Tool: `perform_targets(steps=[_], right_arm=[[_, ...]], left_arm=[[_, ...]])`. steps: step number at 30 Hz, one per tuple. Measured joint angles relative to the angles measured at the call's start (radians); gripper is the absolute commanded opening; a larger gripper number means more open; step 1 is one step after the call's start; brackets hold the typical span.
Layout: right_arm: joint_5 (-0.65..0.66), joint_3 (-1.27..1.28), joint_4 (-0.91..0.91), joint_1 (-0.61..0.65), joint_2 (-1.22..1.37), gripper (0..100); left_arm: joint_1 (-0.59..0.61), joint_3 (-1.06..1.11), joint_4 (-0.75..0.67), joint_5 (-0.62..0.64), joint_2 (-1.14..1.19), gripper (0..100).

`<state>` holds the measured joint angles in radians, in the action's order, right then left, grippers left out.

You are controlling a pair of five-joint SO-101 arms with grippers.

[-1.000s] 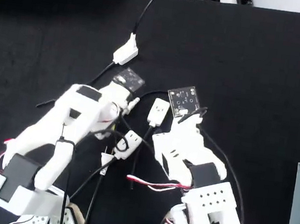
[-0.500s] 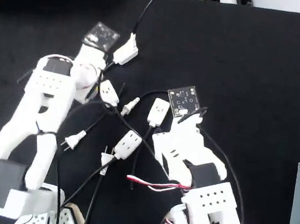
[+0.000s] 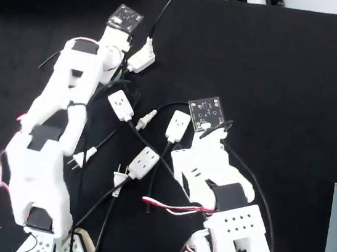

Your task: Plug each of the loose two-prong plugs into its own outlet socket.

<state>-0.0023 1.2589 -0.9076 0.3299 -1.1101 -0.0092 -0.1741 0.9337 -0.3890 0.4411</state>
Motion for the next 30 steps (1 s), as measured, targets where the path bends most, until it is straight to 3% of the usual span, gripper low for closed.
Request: perform_targets(steps=[2,7,17,24,30], right_arm=[[0.000,0.000,0.000,0.000,0.000,11.3],[0.000,0.000,0.000,0.000,0.000,11.3],[0.000,0.000,0.000,0.000,0.000,11.3],[0.000,0.000,0.000,0.000,0.000,11.3],[0.000,0.000,0.000,0.000,0.000,11.3]], left_arm=[[0.006,-0.081,0.000,0.000,0.081,7],[0.038,-0.219,0.048,0.000,0.176,28],[0.081,-0.445,0.327,0.074,0.176,28],[0.071,-0.631,0.618,0.077,0.176,26],[0.026,-0.706,0.799,0.206,0.175,25]])
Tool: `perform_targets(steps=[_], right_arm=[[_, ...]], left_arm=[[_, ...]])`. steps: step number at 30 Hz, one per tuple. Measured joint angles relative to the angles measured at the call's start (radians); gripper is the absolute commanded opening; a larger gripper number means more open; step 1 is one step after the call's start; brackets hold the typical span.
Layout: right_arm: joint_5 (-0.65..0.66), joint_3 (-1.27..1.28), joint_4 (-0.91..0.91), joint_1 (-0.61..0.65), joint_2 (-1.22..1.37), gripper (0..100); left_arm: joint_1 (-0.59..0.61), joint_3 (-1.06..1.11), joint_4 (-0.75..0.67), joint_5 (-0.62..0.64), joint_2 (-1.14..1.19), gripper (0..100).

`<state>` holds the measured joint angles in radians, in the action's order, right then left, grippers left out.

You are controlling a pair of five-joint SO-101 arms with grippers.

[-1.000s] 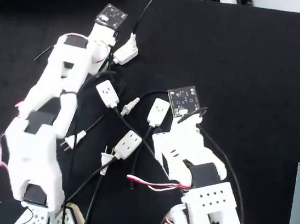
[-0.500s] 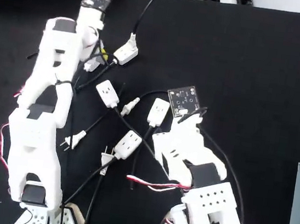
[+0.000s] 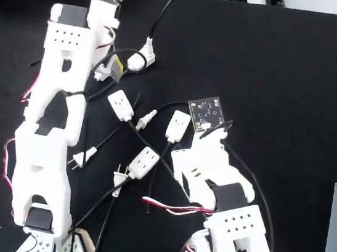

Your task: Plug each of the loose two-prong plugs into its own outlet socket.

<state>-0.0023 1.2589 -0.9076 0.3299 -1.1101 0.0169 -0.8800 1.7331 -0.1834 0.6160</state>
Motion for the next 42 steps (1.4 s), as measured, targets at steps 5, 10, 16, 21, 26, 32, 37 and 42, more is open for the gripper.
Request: perform_targets(steps=[5,10,16,21,26,32,37,42], right_arm=[[0.000,0.000,0.000,0.000,0.000,11.3],[0.000,0.000,0.000,0.000,0.000,11.3],[0.000,0.000,0.000,0.000,0.000,11.3],[0.000,0.000,0.000,0.000,0.000,11.3],[0.000,0.000,0.000,0.000,0.000,11.3],[0.000,0.000,0.000,0.000,0.000,11.3],[0.000,0.000,0.000,0.000,0.000,11.3],[0.000,0.000,0.000,0.000,0.000,11.3]], left_arm=[[-0.040,0.083,0.012,0.077,0.005,25],[-0.071,0.183,0.000,0.180,0.006,25],[-0.077,0.313,-0.092,0.296,0.006,25],[-0.077,0.373,-0.146,0.347,0.006,25],[-0.109,0.443,-0.218,0.365,0.002,25],[-0.121,0.526,-0.331,0.411,0.017,24],[-0.121,0.532,-0.341,0.413,0.015,16],[-0.124,0.532,-0.351,0.413,0.015,3]])
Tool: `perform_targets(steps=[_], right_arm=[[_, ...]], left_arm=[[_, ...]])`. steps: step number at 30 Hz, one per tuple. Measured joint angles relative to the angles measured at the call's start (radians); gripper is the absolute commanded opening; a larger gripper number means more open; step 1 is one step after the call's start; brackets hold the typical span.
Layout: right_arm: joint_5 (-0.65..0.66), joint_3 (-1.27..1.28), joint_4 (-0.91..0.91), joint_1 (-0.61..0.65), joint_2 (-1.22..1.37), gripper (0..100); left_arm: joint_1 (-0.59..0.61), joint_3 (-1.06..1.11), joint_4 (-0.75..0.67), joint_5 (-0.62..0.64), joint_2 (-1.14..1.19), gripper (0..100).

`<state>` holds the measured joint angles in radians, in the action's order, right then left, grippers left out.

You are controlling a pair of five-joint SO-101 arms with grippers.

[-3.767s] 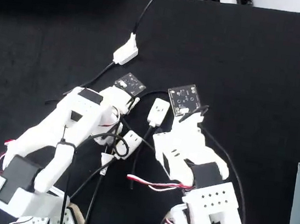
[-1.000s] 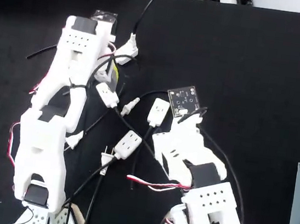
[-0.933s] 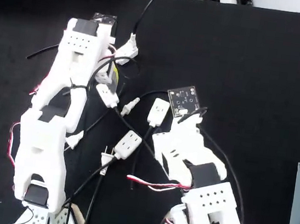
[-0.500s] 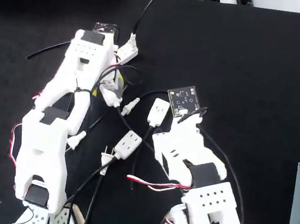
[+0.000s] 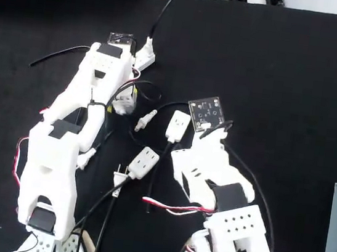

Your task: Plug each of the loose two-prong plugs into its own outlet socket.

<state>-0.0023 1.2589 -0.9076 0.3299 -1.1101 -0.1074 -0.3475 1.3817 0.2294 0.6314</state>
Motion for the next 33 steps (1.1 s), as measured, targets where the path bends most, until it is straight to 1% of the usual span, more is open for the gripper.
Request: perform_targets(steps=[7,11,15,20,26,33], right_arm=[[0.000,0.000,0.000,0.000,0.000,11.3],[0.000,0.000,0.000,0.000,0.000,11.3],[0.000,0.000,0.000,0.000,0.000,11.3],[0.000,0.000,0.000,0.000,0.000,11.3],[0.000,0.009,0.000,0.000,0.000,11.3],[0.000,0.009,0.000,0.000,0.000,11.3]], left_arm=[[0.005,-0.002,0.012,-0.101,-0.009,3],[0.017,-0.029,0.095,-0.173,-0.083,3],[0.025,-0.078,0.199,-0.281,-0.222,3],[0.072,-0.095,0.258,-0.456,-0.367,3],[0.147,-0.097,0.296,-0.621,-0.404,3],[0.207,-0.097,0.351,-0.980,-0.405,3]])
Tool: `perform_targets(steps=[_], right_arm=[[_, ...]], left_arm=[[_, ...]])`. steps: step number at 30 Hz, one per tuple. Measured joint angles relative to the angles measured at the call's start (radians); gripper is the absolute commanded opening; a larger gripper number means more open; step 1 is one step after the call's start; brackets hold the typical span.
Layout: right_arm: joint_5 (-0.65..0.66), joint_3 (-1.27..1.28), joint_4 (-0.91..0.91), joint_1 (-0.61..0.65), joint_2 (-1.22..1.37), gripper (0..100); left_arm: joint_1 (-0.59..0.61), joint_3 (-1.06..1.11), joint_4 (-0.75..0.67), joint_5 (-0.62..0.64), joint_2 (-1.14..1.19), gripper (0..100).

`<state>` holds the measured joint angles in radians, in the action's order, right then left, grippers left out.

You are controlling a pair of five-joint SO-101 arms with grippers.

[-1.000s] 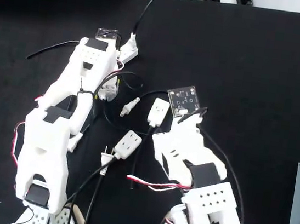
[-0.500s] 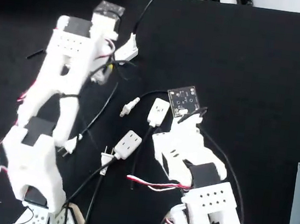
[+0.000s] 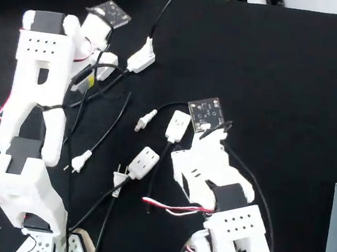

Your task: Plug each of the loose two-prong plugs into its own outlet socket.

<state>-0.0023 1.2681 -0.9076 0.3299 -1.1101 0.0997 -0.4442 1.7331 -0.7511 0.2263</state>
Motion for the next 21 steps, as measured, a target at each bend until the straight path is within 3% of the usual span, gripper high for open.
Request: perform_targets(steps=[4,10,21], right_arm=[[0.000,0.000,0.000,0.000,0.000,11.3],[0.000,0.000,0.000,0.000,0.000,11.3],[0.000,0.000,0.000,0.000,0.000,11.3]], left_arm=[[0.028,0.015,0.002,-0.103,-0.002,3],[0.037,0.133,-0.069,-0.127,-0.087,3],[0.071,0.729,-0.388,-0.199,-0.402,3]])
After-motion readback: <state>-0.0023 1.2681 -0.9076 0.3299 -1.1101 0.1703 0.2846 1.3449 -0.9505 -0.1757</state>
